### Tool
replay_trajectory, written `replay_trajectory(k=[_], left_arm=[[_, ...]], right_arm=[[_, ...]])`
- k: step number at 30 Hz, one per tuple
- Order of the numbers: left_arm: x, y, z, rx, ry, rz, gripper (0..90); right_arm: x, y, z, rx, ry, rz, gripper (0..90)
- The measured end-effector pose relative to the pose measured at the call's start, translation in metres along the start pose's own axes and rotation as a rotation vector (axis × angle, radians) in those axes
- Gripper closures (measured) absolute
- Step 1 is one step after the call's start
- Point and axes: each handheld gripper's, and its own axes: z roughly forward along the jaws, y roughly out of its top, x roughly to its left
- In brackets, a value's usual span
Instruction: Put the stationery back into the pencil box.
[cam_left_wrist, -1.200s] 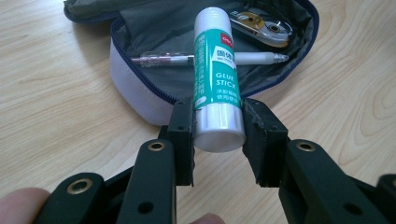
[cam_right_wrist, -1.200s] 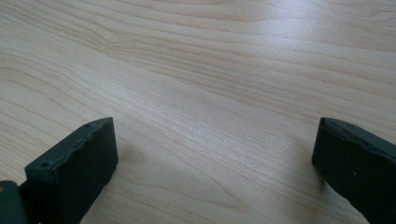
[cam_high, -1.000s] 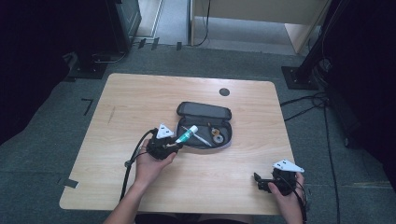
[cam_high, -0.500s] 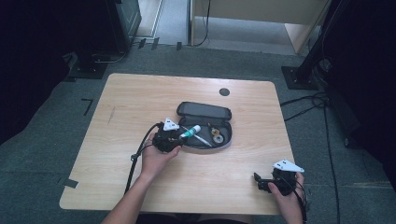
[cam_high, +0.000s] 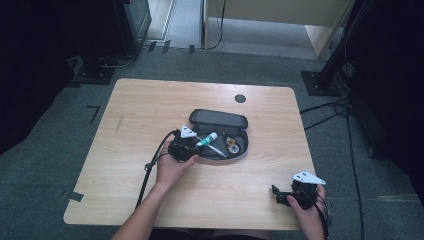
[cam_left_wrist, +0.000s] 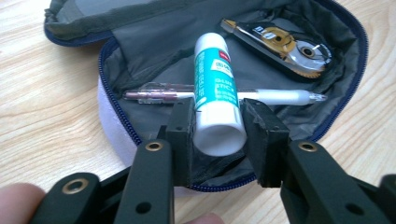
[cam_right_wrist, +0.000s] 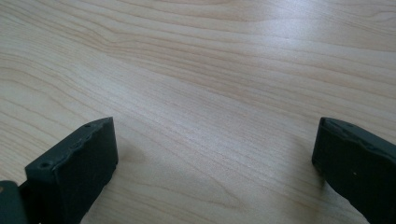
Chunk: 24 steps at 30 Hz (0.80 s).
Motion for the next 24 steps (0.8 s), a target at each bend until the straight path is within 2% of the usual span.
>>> replay_trajectory(k=[5, 8, 17, 21, 23, 24], left_arm=[[0.002, -0.001, -0.003, -0.010, 0.002, -0.021, 50.2], [0.004, -0.002, -0.007, -0.030, -0.006, -0.047, 47.3], [0.012, -0.009, -0.022, -0.065, 0.013, -0.077, 34.4], [0.017, -0.014, -0.028, -0.075, 0.022, -0.096, 35.6], [0.018, -0.015, -0.028, -0.081, 0.019, -0.096, 41.6], [0.017, -0.016, -0.027, -0.085, 0.002, -0.083, 46.9]], right_arm=[[0.000, 0.000, 0.000, -0.001, 0.001, -0.005, 0.0], [0.000, 0.000, 0.000, -0.001, 0.001, -0.005, 0.0], [0.000, 0.000, 0.000, -0.001, 0.001, -0.005, 0.0], [0.000, 0.000, 0.000, -0.001, 0.001, -0.005, 0.0], [0.000, 0.000, 0.000, -0.001, 0.001, -0.005, 0.0], [0.000, 0.000, 0.000, -0.001, 0.001, -0.005, 0.0]])
